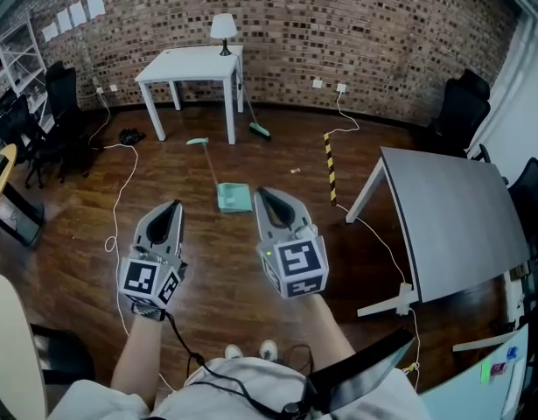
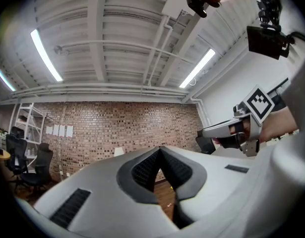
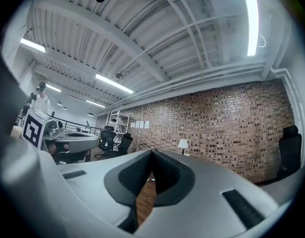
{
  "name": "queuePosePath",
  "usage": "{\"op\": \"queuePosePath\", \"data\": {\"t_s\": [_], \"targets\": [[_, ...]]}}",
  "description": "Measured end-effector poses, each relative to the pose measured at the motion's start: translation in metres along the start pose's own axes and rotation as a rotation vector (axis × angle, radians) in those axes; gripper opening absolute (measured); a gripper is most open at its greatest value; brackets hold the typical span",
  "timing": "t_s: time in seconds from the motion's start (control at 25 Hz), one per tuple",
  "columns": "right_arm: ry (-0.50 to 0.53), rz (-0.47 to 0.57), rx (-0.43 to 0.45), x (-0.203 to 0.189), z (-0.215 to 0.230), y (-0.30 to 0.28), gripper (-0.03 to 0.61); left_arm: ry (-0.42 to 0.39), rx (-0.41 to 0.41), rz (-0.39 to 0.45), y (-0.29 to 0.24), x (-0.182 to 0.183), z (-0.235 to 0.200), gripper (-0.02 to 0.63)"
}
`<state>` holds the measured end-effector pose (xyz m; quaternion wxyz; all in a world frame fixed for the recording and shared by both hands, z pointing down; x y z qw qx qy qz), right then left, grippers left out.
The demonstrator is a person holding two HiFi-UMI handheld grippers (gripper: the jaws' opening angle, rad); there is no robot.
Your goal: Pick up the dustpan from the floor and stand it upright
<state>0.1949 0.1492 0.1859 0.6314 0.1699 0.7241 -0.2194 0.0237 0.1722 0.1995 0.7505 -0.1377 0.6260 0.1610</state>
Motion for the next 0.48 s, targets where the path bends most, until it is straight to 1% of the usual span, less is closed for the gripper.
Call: {"op": "queuePosePath", "data": {"t_s": [0.32,0.48], "targets": [[0.017,0.021,0.006,0.011,-0.008,0.001,-0.021,-0.022,0.002,-0.009,0.008,0.003,-0.004,-0.005],[0.017,0.017,0.01,0.009,-0.011,0.002,-0.021,-0.024,0.006,-0.004,0.01,0.003,-0.004,-0.005]]}}
Point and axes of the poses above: the fingertips, and each gripper's own axes: y backward along the fingers, z to its right, x out of its top, the point moved 1 cm from there along y, backward along the fingers, and after that the axes turned 9 degrees about -z, right-handed, at the moved point
